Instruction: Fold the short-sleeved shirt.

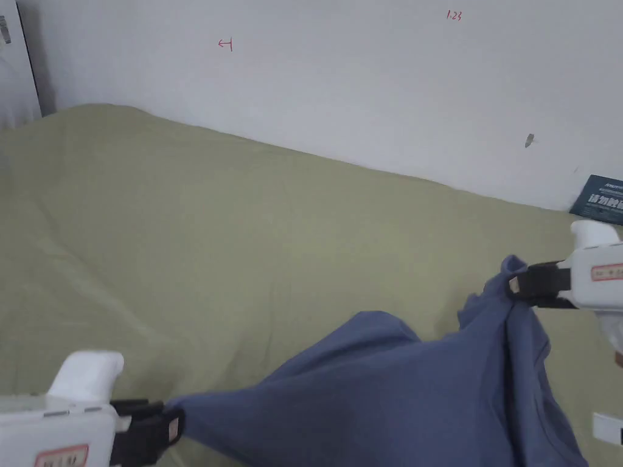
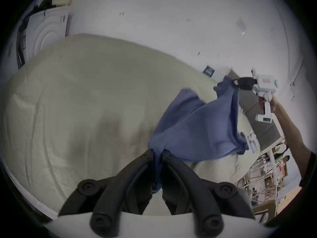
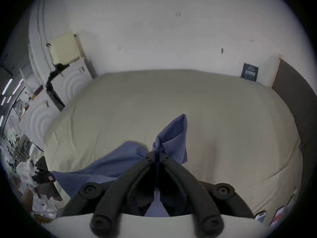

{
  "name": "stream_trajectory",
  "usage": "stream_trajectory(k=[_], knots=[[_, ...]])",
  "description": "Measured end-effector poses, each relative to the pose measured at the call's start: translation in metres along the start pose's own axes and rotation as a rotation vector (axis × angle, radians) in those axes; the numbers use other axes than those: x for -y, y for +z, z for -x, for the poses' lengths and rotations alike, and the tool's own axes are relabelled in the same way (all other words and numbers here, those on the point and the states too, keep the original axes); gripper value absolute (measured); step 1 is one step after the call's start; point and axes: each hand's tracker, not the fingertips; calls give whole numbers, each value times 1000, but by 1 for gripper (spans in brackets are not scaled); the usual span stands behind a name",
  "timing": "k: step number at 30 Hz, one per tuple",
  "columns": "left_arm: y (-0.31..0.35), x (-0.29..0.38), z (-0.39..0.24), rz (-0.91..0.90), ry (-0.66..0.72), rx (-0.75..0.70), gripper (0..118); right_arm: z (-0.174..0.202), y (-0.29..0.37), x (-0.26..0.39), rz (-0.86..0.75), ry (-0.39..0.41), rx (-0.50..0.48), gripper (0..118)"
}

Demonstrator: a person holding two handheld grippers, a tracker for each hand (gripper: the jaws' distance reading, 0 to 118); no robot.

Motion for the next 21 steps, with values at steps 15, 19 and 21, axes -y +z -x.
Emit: stream_trajectory(k=[15, 19, 21], knots=[[73, -230, -95, -363, -256, -57, 9, -3, 177, -99, -473, 42, 53, 3], [76, -288, -119, -416, -308, -90, 9, -2, 196, -127, -560, 56, 79, 3], [79, -306, -136, -453, -329, -132, 9, -2, 201, -143, -585, 69, 87, 3]])
